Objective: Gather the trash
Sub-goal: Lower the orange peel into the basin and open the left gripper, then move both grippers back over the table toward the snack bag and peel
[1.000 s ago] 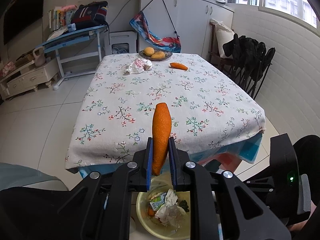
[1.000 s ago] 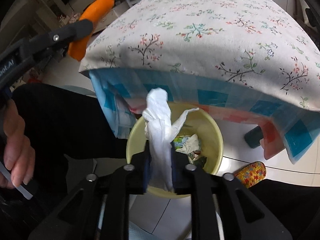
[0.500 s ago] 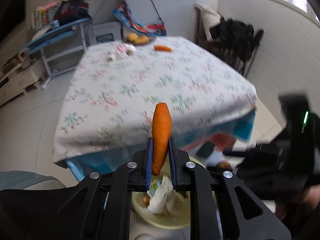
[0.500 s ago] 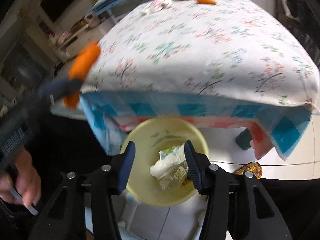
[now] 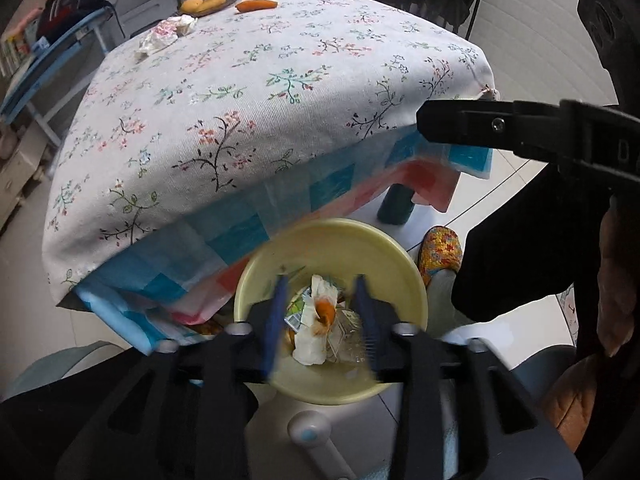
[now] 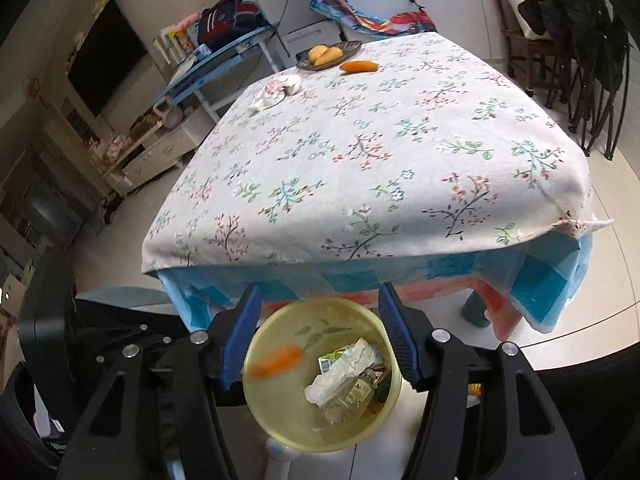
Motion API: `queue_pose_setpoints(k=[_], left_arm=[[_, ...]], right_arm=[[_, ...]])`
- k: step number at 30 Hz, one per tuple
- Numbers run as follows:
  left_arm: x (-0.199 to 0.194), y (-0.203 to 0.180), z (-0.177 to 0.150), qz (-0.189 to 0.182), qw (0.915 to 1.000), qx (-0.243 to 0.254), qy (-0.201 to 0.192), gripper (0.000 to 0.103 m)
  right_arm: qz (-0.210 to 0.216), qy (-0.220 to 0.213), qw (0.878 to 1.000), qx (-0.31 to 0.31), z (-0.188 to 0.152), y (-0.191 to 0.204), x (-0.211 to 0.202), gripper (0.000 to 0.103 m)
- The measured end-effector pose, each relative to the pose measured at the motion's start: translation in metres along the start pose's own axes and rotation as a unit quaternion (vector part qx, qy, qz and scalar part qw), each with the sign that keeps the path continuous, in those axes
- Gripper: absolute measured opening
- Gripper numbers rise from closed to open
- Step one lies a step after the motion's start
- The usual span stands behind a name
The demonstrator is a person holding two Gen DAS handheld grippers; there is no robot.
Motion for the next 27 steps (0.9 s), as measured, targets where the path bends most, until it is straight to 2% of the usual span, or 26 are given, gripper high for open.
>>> queue_pose_setpoints(k=[2, 11, 20, 27], left_arm=[[-0.001, 0.001, 0.001, 0.007, 1.0000, -0.001, -0.004, 0.053], [-0.008, 0.008, 0.005, 0.026, 0.9995, -0.006, -0.019, 0.068], [-0.019, 0.016, 0.015, 0.042, 0.9975, -0.024, -0.052, 0.079], [-0.029, 0.026, 0.025, 0.053, 0.9947, -0.042, -0.077, 0.083]], right_arm=[[0.000, -0.004, 1.000, 0.004, 0.001, 0.000, 0.000, 0.062], [-0.004, -0.012, 1.000, 0.006, 0.002, -0.003, -0.002, 0.068], [-0.008, -0.020, 1.000, 0.010, 0.004, -0.006, -0.005, 0.072], [-0.010, -0.028, 1.000, 0.009, 0.007, -0.006, -0.007, 0.072]])
Point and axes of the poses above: each gripper's, at about its wrist camera, not at the fingertips, and x roughly the way its jaws point, y to its left, z to its top, the point moved 8 cm from there along x, roughly the way its jaws point, and after that the axes turned 5 degrees about x, right-handed, at the moved point
